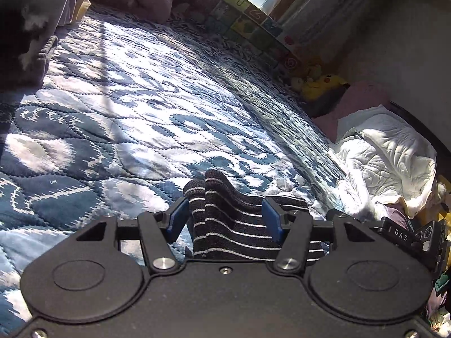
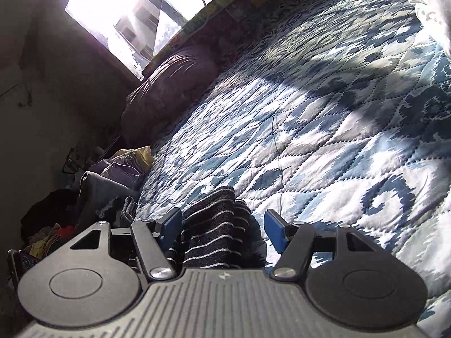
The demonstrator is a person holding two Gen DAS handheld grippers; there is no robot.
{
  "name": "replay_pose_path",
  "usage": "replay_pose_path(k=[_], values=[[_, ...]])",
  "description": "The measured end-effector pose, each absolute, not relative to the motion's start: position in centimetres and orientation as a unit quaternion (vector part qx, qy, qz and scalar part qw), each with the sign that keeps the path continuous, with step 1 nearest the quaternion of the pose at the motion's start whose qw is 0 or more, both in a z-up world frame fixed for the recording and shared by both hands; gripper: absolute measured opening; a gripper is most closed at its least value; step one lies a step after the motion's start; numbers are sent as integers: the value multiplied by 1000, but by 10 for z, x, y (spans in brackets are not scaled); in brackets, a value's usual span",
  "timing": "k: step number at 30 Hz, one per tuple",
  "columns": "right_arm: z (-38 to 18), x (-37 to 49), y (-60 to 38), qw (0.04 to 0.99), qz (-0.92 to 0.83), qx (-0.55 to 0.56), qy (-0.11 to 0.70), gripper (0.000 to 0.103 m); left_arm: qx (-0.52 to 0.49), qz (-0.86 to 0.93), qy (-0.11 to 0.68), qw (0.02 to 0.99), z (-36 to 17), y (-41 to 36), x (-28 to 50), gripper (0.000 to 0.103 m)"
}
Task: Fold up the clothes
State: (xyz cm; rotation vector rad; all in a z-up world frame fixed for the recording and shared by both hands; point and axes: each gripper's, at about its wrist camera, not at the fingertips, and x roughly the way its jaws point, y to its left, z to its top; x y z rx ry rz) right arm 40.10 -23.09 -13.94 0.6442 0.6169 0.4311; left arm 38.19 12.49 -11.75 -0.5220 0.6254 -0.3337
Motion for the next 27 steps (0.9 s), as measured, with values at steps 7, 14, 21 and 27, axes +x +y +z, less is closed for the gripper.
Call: replay_pose_path(k=[7, 14, 21, 27], values=[[-140, 397, -225, 884, 211, 294, 297, 67, -250, -155, 305, 906, -105, 134, 376, 55], [-148, 383, -212, 884, 215, 271, 314, 67, -205, -144, 324, 912, -114, 116, 374, 39], [-153, 371, -196, 897, 219, 221, 314, 67, -175, -125, 325, 921, -118, 102, 377, 24], [-157, 371, -195, 899, 229, 218, 304, 70, -151, -114, 316, 930, -117, 98, 377, 11]])
